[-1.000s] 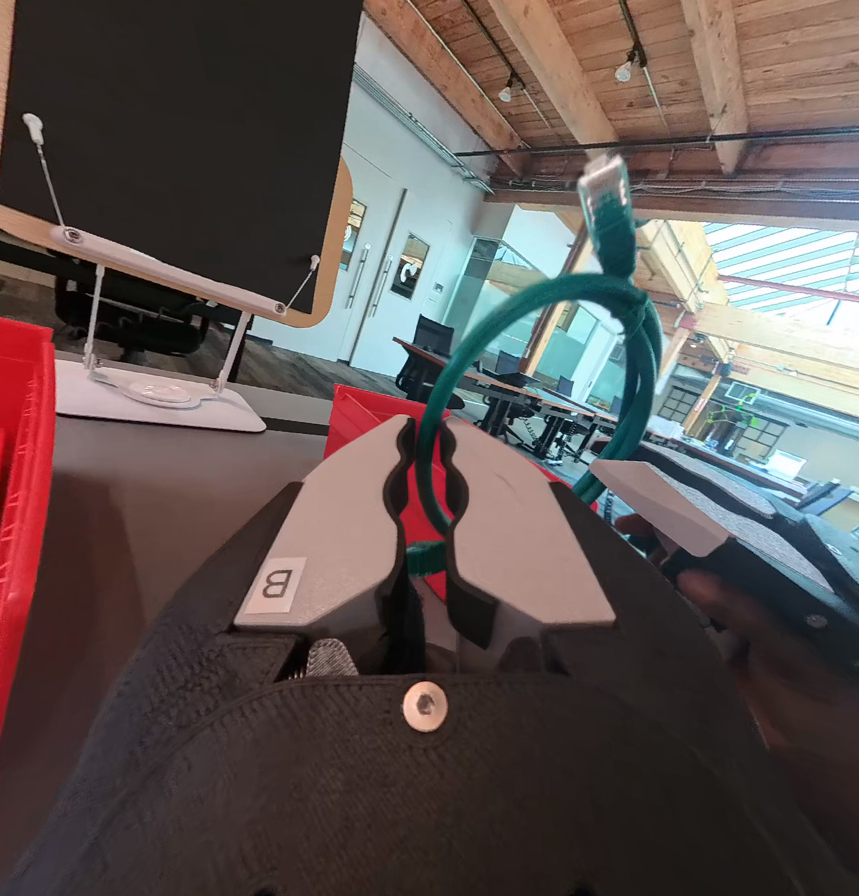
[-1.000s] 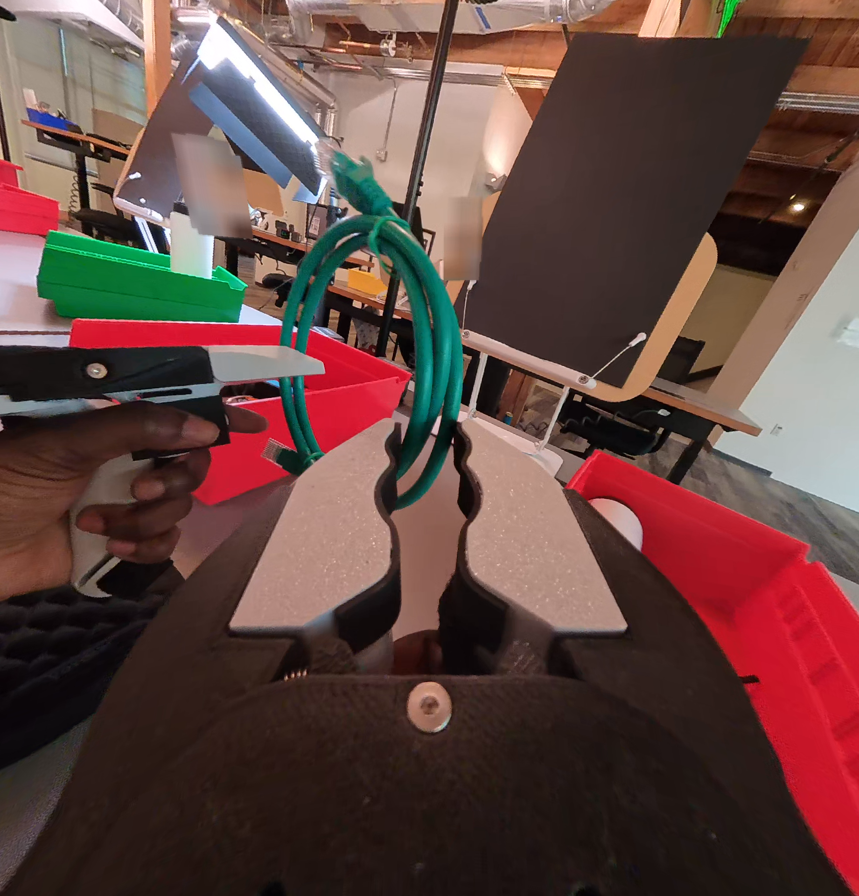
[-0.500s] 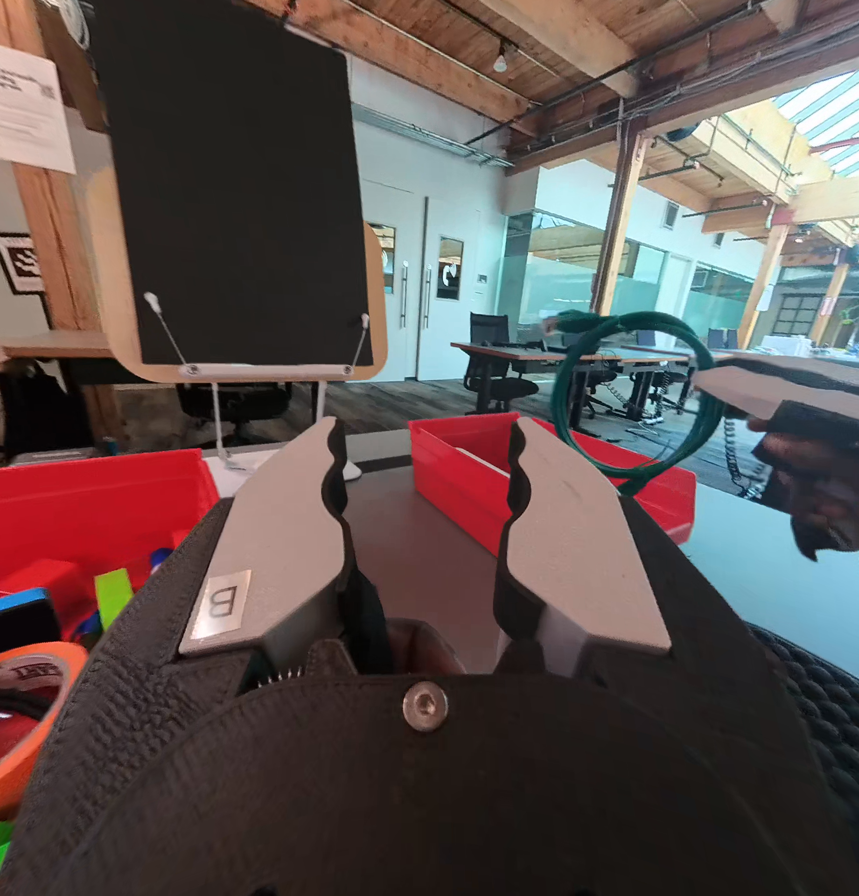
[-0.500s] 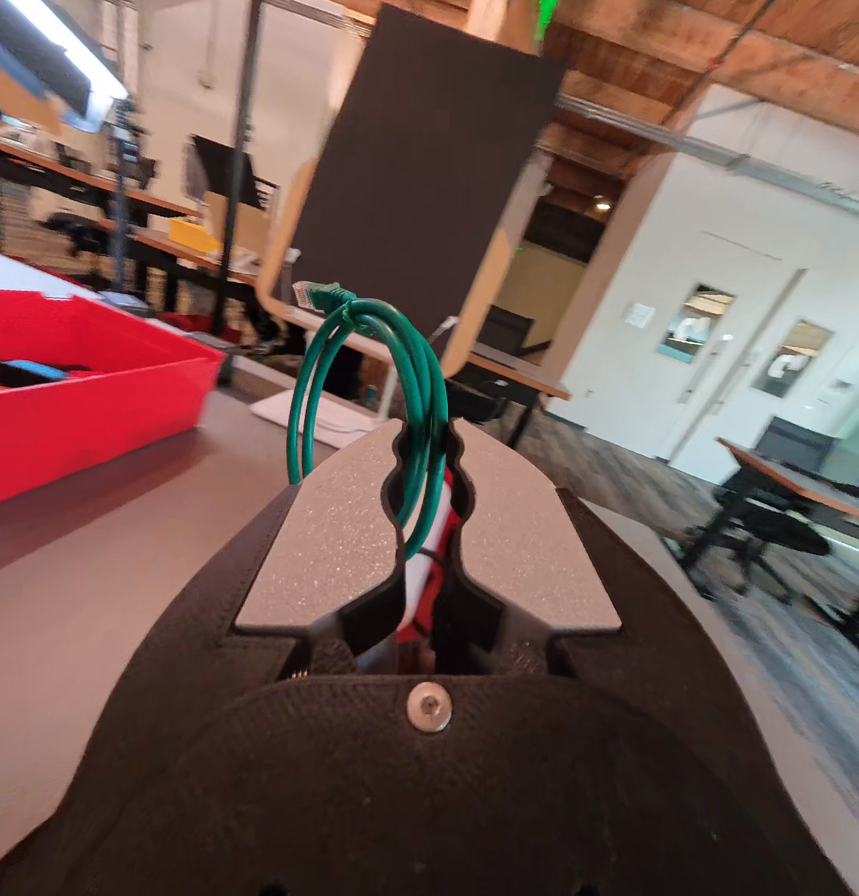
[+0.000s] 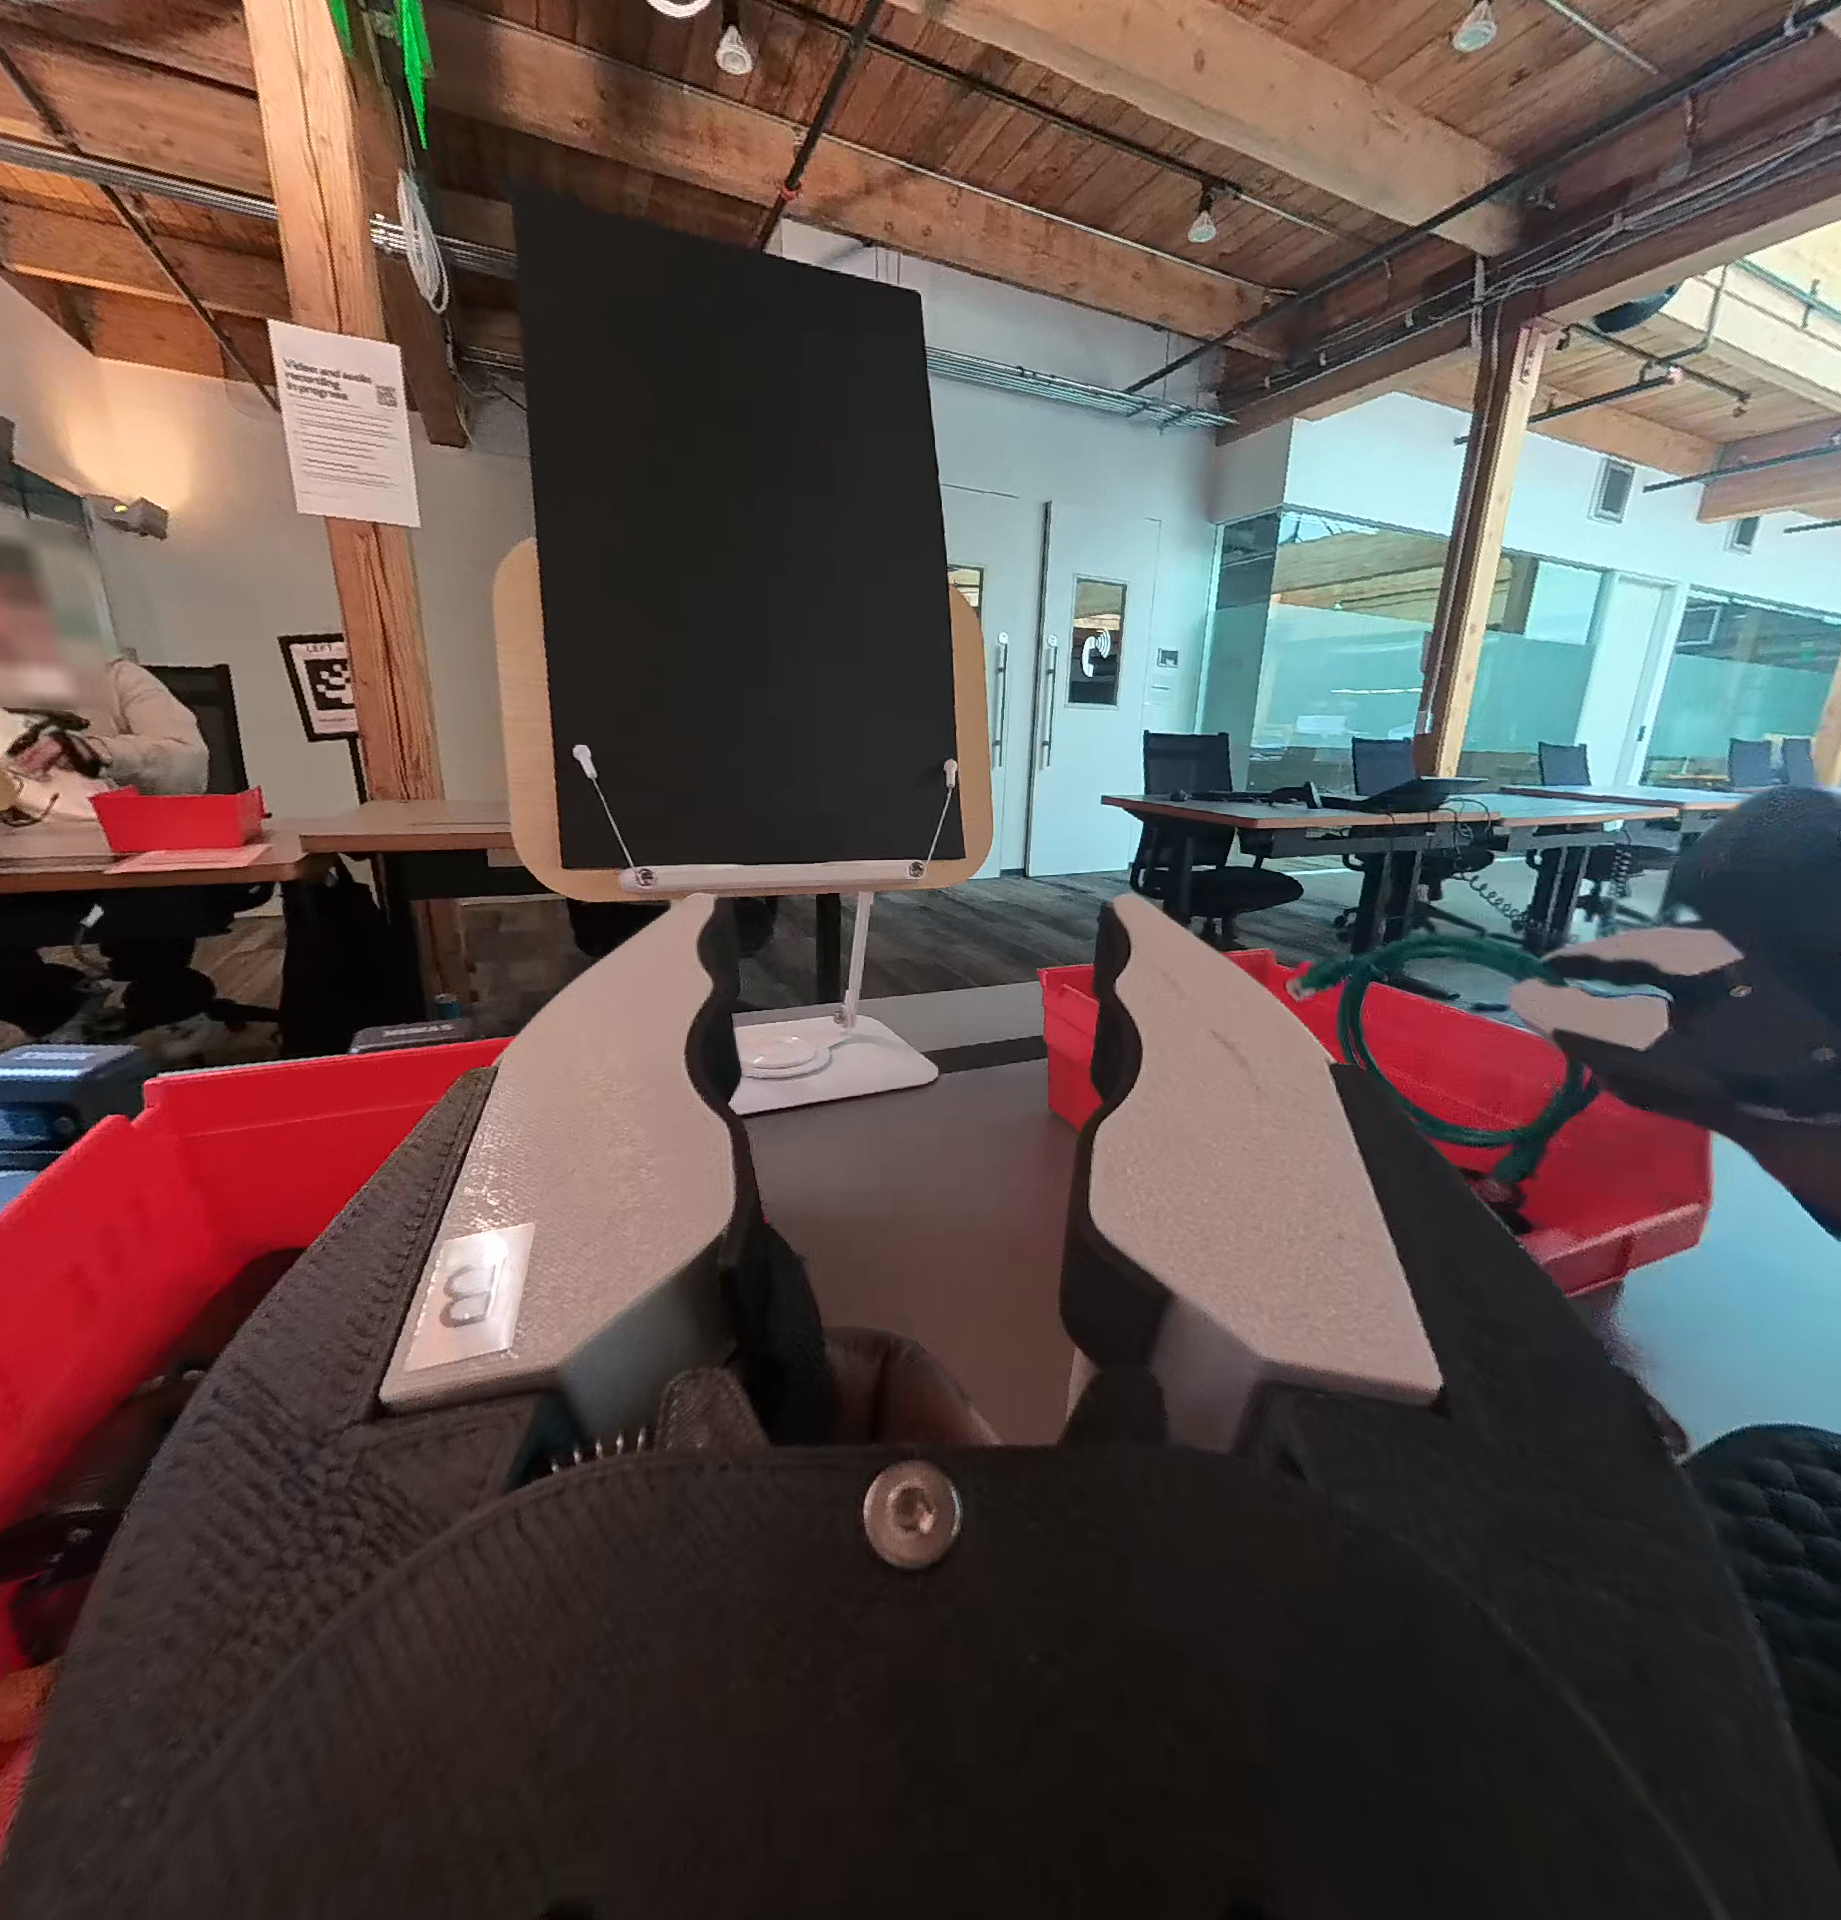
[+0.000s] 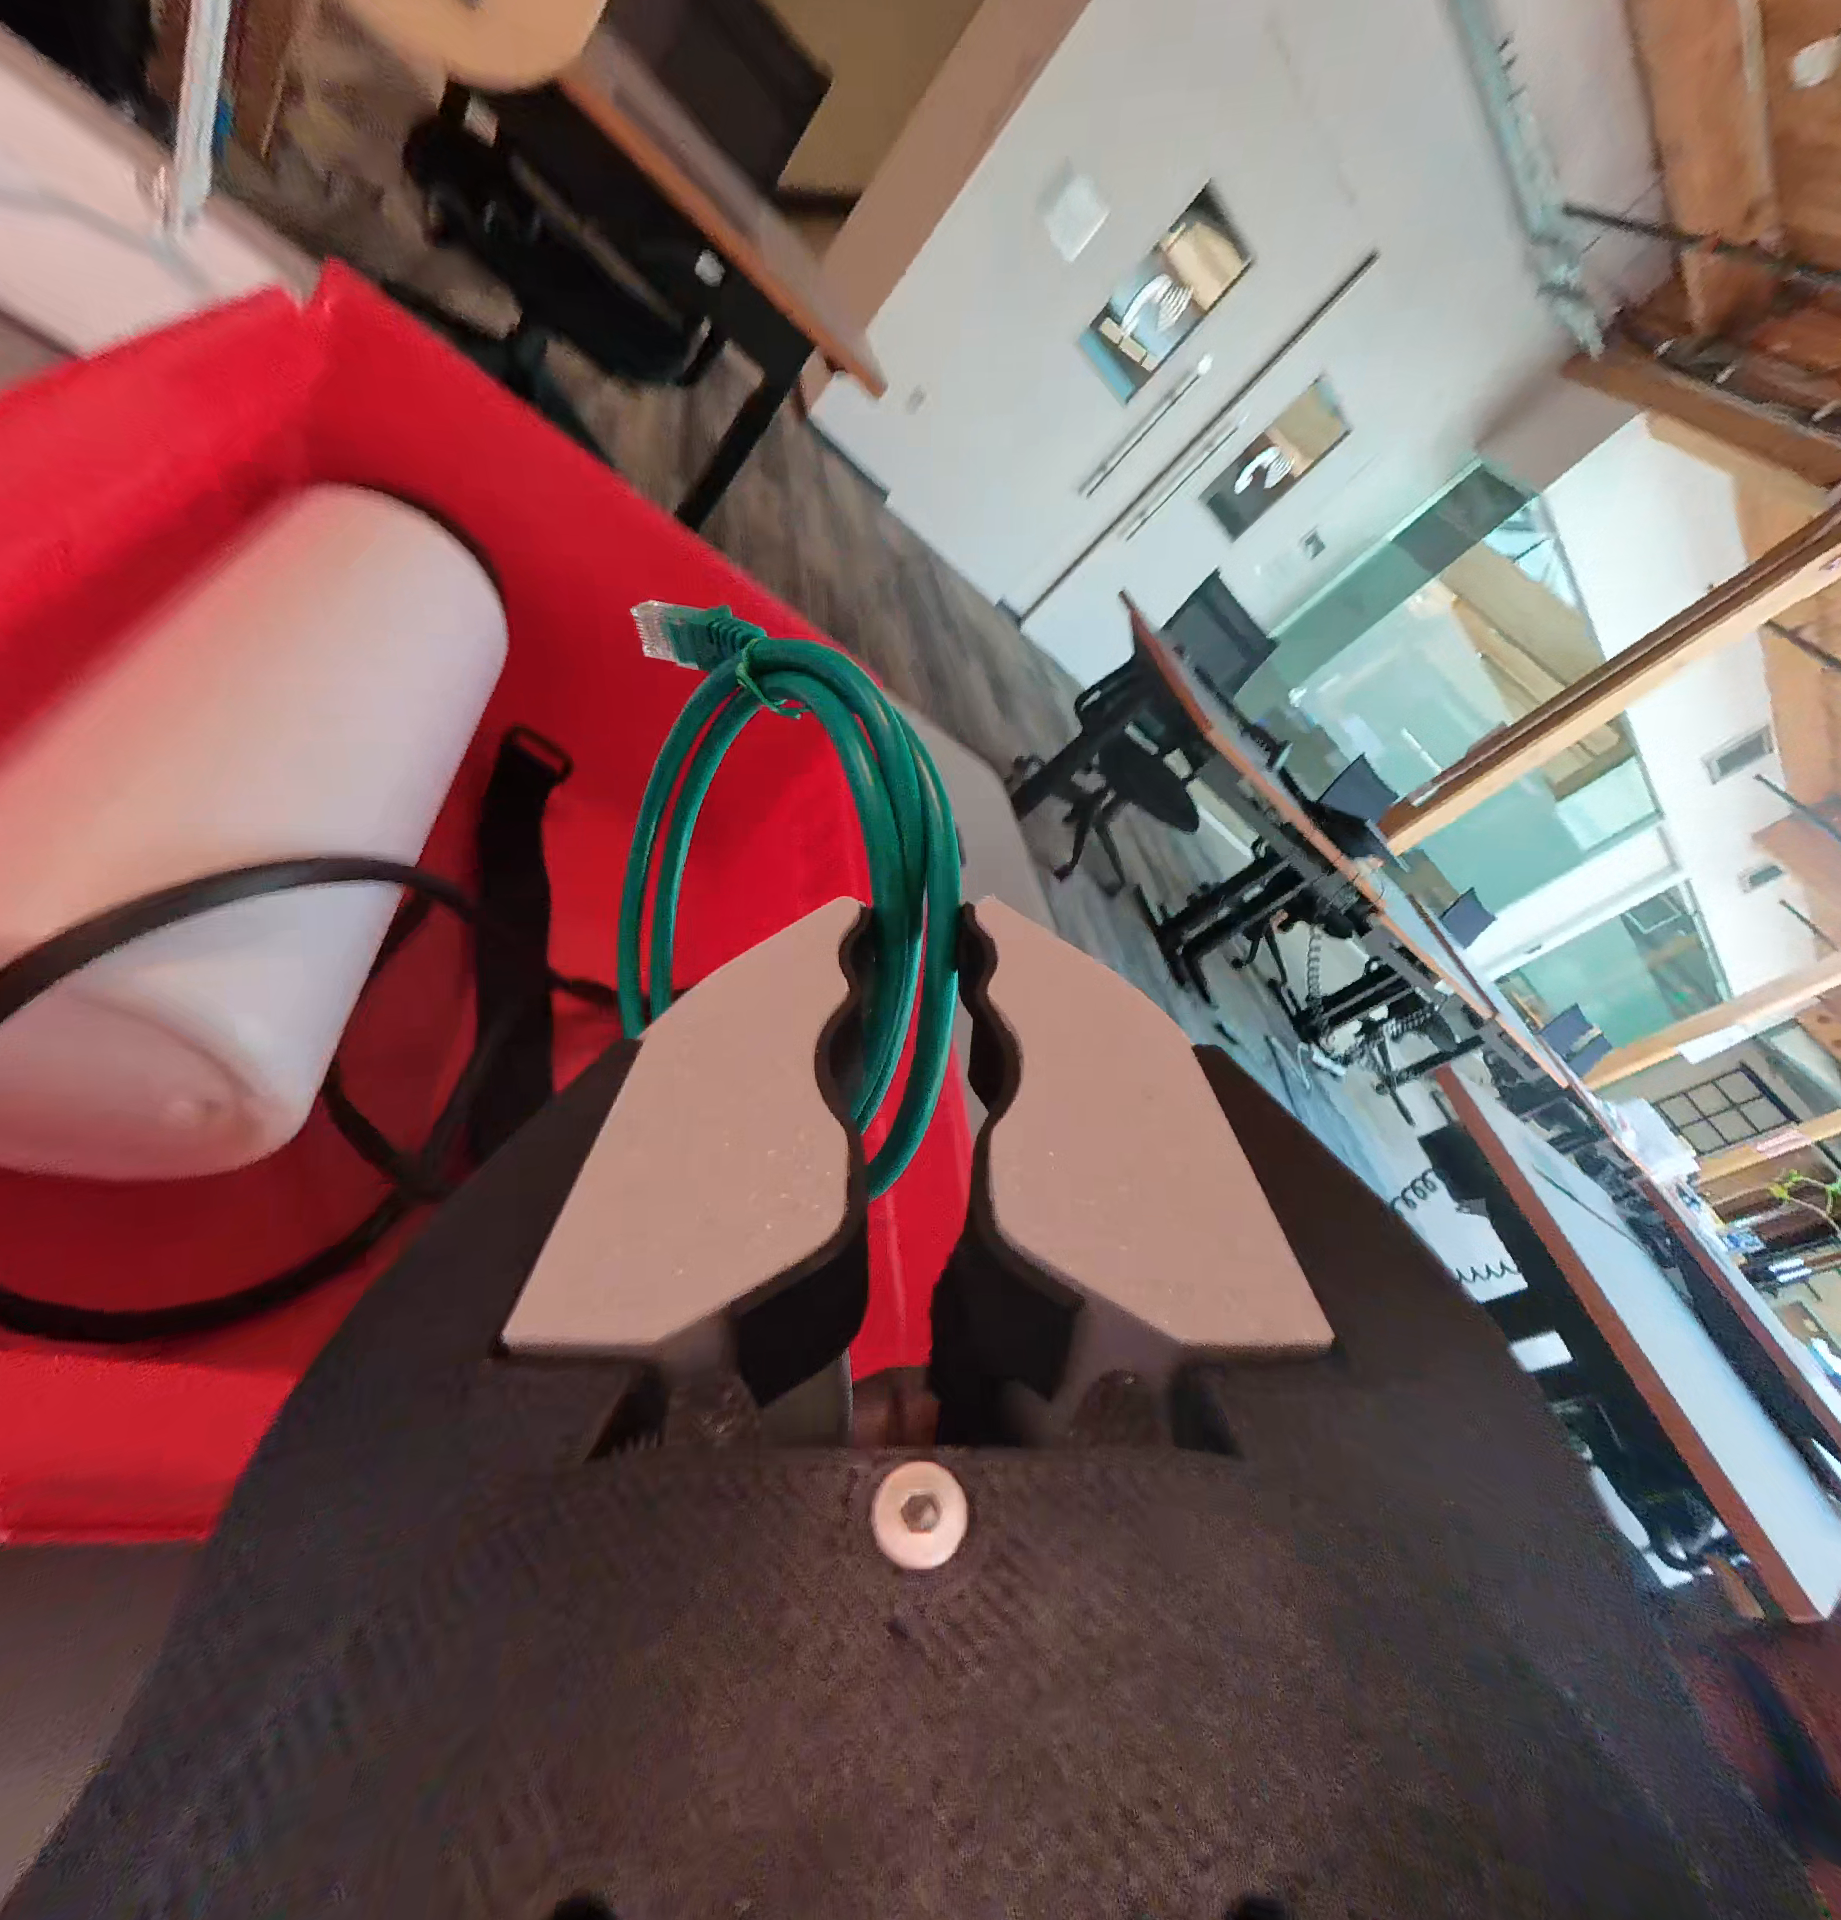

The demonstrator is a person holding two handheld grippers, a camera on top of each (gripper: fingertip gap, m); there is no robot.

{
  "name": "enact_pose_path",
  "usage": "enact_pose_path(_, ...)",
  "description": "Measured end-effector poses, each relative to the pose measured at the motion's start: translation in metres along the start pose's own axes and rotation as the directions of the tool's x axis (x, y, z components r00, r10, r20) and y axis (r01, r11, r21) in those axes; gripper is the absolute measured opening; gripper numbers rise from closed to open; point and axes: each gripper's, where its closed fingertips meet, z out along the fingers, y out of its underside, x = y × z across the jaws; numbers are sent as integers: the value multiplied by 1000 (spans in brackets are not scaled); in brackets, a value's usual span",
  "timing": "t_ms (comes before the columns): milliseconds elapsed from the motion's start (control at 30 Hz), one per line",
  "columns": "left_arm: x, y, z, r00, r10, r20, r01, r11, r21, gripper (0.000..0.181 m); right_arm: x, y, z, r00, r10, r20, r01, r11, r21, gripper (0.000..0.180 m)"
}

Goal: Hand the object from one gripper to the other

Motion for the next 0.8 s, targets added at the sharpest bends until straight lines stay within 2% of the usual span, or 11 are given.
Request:
enact_pose_path(133,-5,0,-2,1000,28,13,-28,1000,-11,66,-20,16,10,995,22,96,-14,996,-86,17)
enact_pose_path(300,-10,2,-3,1000,23,21,-22,1000,-17,66,-28,11,8,963,164,215,-149,985,-86,21)
enact_pose_path(467,-12,0,-4,999,34,28,-34,999,-17,66,-39,5,1,919,228,322,-209,974,-92,22)
enact_pose_path(667,-13,-1,-4,999,35,31,-34,999,-13,66,-61,-1,-15,865,231,446,-201,973,-115,17)
enact_pose_path(733,-14,-1,-4,999,36,32,-36,999,-14,66,-69,-2,-18,841,242,483,-210,970,-120,7)
enact_pose_path(800,-14,-1,-4,999,36,33,-36,999,-13,66,-75,-1,-17,833,243,496,-211,970,-122,6)
